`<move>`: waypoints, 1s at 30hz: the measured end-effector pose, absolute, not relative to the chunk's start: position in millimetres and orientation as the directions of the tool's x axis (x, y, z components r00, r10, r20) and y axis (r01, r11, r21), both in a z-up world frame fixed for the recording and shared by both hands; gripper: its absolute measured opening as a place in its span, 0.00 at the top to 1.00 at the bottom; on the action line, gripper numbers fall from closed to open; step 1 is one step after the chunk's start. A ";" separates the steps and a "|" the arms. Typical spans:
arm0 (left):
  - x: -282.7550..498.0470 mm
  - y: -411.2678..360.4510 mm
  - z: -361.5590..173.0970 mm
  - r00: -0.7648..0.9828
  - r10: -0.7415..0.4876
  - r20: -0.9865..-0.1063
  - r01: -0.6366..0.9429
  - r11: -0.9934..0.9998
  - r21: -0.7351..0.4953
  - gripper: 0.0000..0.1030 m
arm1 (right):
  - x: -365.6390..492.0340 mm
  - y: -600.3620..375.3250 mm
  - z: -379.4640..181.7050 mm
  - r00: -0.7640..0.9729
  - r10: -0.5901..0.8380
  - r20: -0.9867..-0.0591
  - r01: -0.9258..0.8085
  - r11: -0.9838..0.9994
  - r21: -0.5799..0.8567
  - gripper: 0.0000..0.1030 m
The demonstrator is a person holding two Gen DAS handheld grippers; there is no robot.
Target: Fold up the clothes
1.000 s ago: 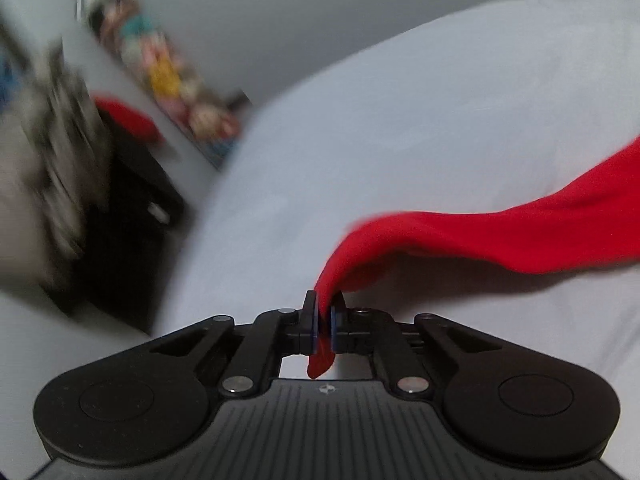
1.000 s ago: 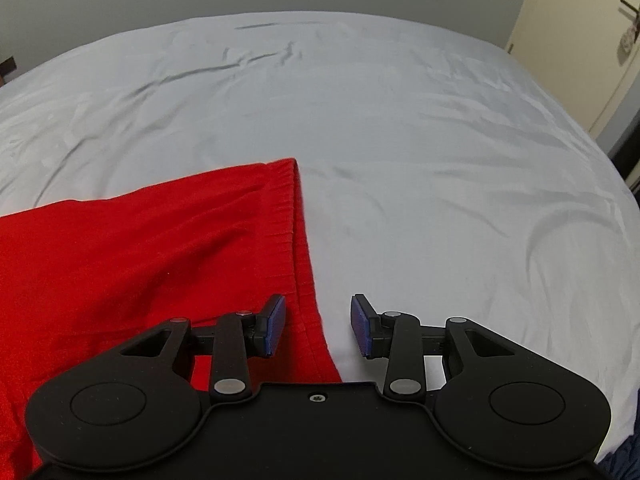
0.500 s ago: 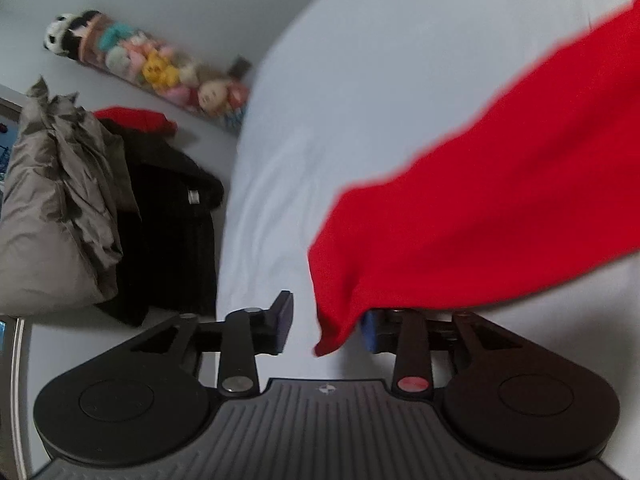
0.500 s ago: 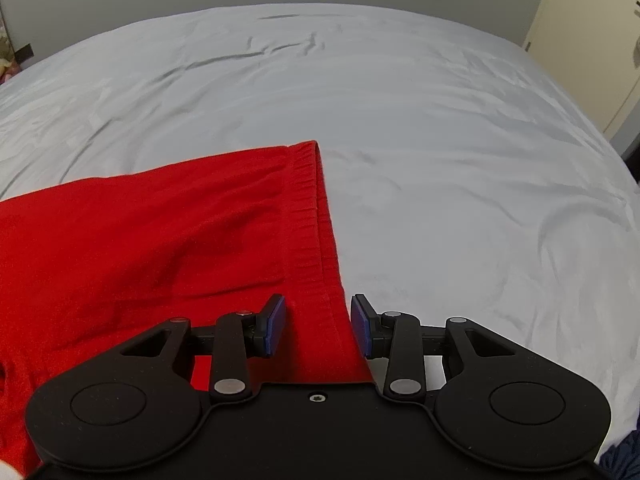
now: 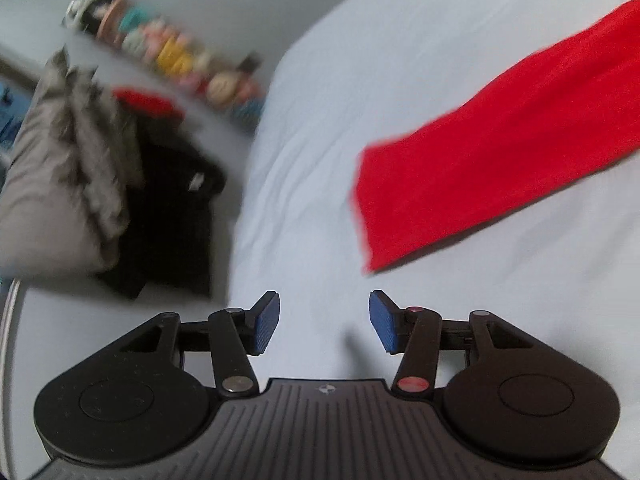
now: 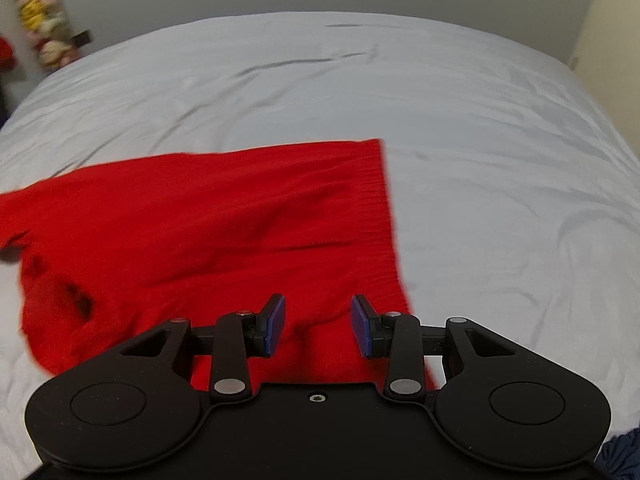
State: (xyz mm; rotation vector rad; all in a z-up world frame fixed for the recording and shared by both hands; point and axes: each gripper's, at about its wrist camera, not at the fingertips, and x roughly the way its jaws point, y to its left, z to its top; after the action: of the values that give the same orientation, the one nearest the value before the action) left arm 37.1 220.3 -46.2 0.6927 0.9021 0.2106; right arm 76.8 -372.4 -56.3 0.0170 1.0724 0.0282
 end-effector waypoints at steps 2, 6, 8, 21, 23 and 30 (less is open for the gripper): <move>28.7 206.1 -40.1 0.651 0.388 -0.653 0.149 0.778 0.611 0.53 | 71.9 -367.3 -55.3 0.475 0.038 -0.879 -0.025 0.999 0.029 0.66; -1.3 139.6 -28.3 0.744 0.172 -0.646 0.318 0.759 0.568 0.53 | 57.8 -360.3 -53.8 0.467 0.055 -0.882 -0.044 0.998 0.039 0.65; -9.2 118.8 -30.6 0.755 0.109 -0.647 0.384 0.727 0.570 0.53 | 49.5 -358.3 -54.1 0.458 0.062 -0.887 -0.061 0.997 0.038 0.63; -14.0 -27.8 -67.6 0.713 -0.208 -0.670 0.675 0.462 0.575 0.53 | 29.7 -370.7 -84.0 0.377 0.094 -0.921 -0.163 0.986 0.034 0.63; -9.3 -42.9 -77.1 0.697 -0.242 -0.675 0.706 0.397 0.586 0.53 | 31.3 -373.9 -88.4 0.374 0.110 -0.921 -0.168 0.985 0.049 0.63; 13.5 -60.5 -98.4 0.673 -0.263 -0.692 0.733 0.363 0.575 0.84 | 35.7 -377.6 -105.3 0.353 0.140 -0.925 -0.195 0.978 0.074 0.63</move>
State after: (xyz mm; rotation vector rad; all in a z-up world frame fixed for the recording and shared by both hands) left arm 13.5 -60.5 -98.4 1.0065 0.5426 -0.6830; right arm 35.7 -377.6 -105.3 -0.0520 1.1904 0.2170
